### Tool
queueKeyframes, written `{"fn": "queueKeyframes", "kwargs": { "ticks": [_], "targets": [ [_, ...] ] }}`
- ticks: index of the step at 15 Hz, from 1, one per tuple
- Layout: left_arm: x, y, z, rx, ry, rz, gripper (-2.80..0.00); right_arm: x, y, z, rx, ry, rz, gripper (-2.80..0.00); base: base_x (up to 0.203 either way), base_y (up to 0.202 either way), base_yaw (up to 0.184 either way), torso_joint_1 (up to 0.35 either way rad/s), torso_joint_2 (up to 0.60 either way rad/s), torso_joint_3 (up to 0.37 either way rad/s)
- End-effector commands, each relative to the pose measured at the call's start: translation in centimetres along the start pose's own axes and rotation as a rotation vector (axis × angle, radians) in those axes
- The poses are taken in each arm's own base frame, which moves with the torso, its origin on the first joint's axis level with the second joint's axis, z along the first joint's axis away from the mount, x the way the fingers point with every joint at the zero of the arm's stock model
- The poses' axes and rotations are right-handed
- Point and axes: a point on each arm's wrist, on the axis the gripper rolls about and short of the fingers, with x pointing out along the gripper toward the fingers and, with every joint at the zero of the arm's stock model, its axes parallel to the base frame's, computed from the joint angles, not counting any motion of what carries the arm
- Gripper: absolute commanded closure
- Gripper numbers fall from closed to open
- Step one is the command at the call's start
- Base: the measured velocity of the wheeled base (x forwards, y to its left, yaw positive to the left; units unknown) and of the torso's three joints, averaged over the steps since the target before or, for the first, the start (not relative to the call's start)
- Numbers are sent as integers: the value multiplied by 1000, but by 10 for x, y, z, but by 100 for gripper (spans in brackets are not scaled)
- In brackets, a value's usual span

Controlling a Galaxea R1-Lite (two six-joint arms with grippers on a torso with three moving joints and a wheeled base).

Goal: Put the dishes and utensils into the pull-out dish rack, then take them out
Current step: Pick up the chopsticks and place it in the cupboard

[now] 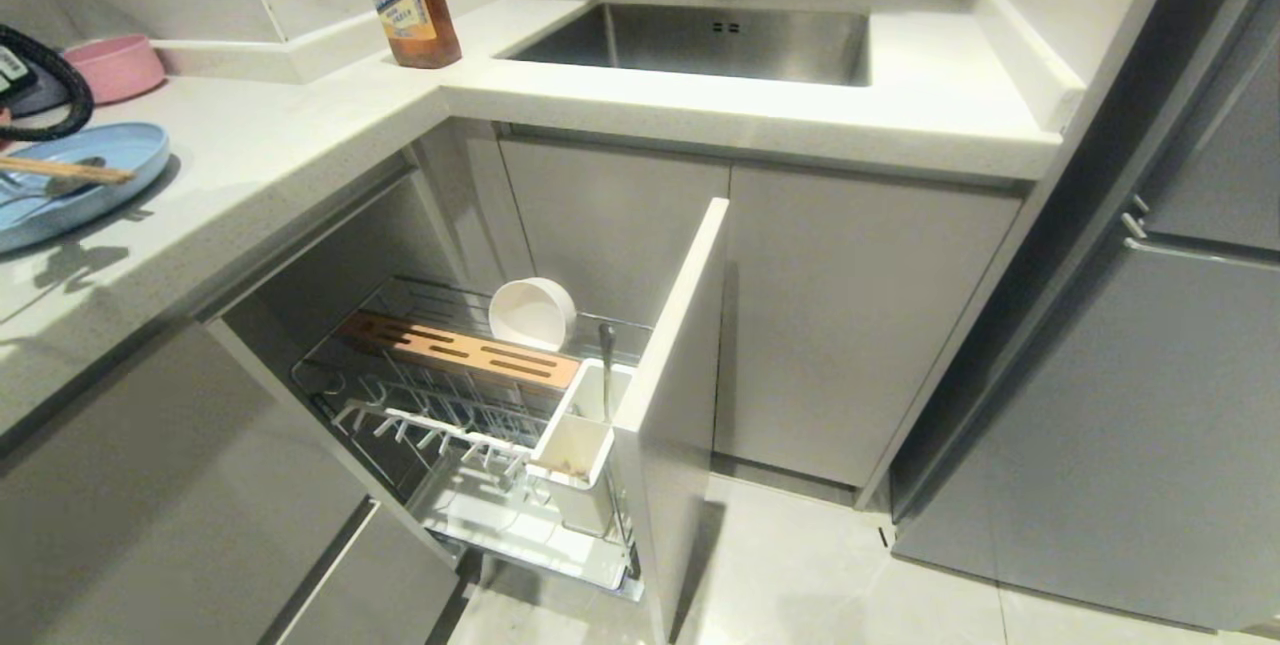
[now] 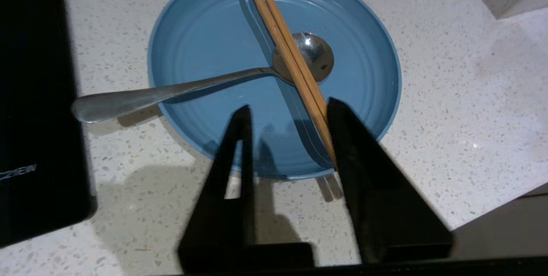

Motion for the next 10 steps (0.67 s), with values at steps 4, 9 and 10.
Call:
{"fn": "queueKeyframes", "kwargs": {
  "ticks": [4,9,10],
  "targets": [
    [17,-9,-11,24,41,9,-280,0,0,0,0,1,-1,0,0,0,0,0,0,0],
    [33,-14,-21,47,68,31,-280,0,0,0,0,1,0,0,0,0,0,0,0,0],
    [37,-14,-22,48,72,39,-280,0,0,0,0,1,1,0,0,0,0,0,0,0]
  ]
}}
